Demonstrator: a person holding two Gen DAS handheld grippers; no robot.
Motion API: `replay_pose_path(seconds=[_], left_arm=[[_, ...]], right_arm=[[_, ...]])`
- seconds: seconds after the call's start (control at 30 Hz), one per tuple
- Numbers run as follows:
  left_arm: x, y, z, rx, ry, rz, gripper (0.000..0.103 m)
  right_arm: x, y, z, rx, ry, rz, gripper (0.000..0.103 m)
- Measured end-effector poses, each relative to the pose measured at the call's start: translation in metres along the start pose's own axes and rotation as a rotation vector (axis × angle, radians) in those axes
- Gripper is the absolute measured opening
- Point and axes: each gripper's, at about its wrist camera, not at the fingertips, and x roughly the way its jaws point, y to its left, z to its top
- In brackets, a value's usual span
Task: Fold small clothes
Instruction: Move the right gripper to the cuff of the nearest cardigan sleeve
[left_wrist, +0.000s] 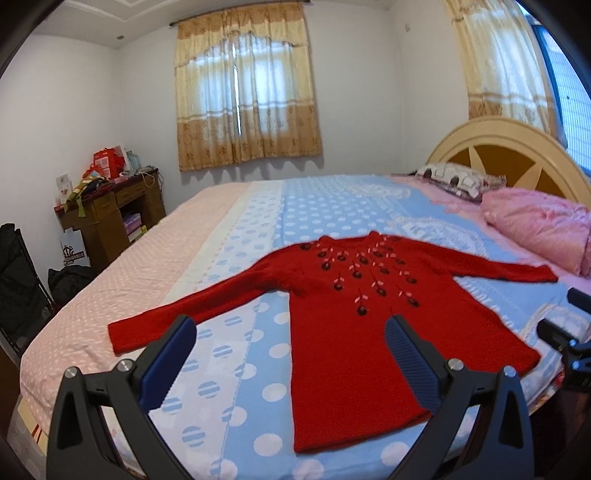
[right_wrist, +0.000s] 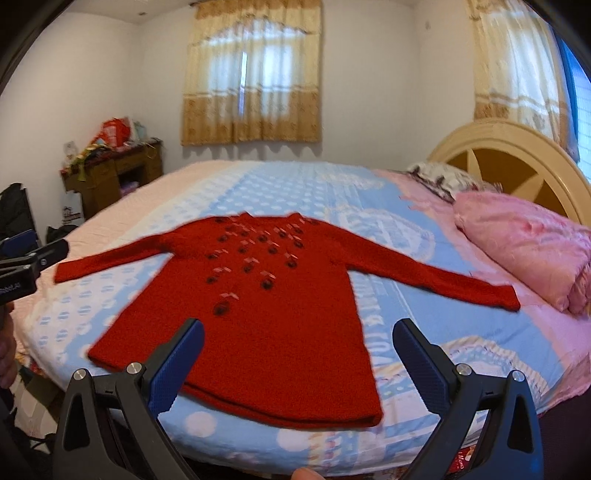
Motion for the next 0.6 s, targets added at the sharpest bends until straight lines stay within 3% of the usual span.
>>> replay_pose_path(seconds=[0.27,0.6], left_arm=[[0.056,-0.004,0.005,0.035,0.075,-0.004,0.103],[0.112,0.003,0.018,0.034,0.139,-0.003,0.103]], right_arm=[[0.055,-0.062,-0.001,0.091,0.111,-0.102,0.102],[0.101,-0.166,0.007,0.251,0.174,-0.262,0.102]])
